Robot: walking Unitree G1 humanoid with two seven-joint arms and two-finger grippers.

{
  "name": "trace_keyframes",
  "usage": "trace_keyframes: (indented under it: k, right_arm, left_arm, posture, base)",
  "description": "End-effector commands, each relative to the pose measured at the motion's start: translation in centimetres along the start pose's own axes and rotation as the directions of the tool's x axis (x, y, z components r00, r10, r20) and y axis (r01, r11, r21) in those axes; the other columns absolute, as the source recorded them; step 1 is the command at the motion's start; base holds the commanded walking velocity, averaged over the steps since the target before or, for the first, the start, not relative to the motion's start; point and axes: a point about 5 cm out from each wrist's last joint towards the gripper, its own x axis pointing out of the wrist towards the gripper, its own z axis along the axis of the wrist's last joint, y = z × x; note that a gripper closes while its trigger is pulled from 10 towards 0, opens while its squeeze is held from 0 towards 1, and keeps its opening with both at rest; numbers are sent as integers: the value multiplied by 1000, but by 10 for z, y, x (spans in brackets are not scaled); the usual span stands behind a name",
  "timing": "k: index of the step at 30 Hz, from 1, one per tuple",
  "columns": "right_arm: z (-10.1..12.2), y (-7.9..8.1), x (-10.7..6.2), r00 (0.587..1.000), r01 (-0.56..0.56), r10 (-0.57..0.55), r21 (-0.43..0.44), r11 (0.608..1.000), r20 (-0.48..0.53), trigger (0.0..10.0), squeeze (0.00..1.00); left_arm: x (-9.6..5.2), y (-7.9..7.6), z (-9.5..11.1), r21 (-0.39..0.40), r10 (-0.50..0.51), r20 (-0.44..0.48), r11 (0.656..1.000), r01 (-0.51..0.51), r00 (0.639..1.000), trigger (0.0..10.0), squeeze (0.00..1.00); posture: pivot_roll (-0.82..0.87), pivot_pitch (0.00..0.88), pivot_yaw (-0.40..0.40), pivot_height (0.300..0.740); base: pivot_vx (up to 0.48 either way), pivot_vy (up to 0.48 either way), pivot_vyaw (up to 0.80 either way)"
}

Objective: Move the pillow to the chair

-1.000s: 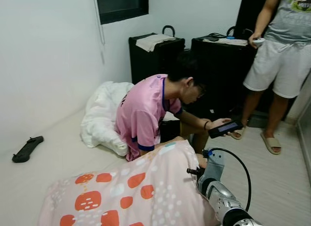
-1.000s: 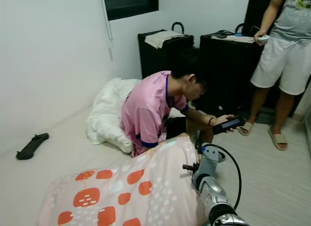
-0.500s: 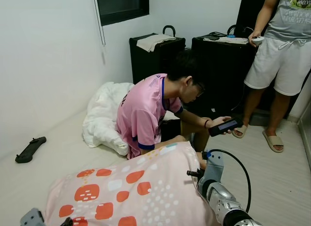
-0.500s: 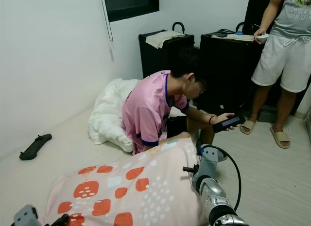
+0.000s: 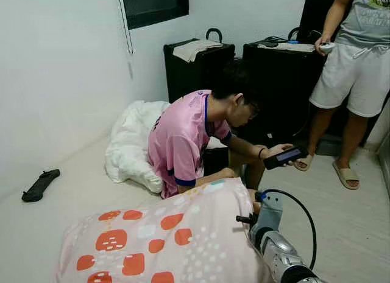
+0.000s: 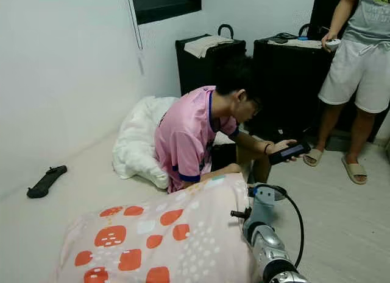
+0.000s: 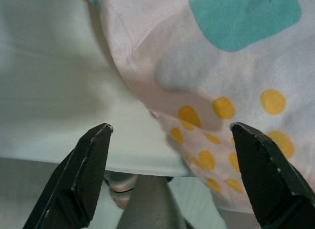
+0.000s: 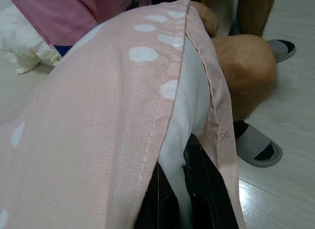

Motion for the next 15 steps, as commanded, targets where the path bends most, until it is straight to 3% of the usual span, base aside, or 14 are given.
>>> trace_keyframes:
  k: [1, 3, 8, 15]
  right_arm:
    - [1, -2, -1, 1000, -2, 2, -10, 1000, 23, 10000, 0]
    - [1, -2, -1, 1000, -9, 9, -6, 1000, 14, 10000, 0]
    - [-3, -3, -1, 1000, 5, -5, -2, 1000, -31, 10000, 0]
    - [-4, -5, -1, 999, 15, -15, -2, 1000, -44, 10000, 0]
  left_arm:
    - [0, -6, -10, -77, -60, -47, 995, 56, 997, 10000, 0]
    - [0, -17, -19, -115, -157, -95, 983, 146, 983, 10000, 0]
    - [-2, -17, -38, -143, -199, -202, 975, 172, 959, 10000, 0]
    - [-3, -17, -44, -190, -220, -227, 965, 178, 949, 10000, 0]
  posture:
    - [-46, 99, 19, 740]
    - [-51, 102, 19, 740]
    - [-60, 104, 23, 725]
    - [-58, 103, 22, 705]
  base:
    - [0, 0, 0]
    - [0, 0, 0]
    - [0, 0, 0]
    - [0, 0, 0]
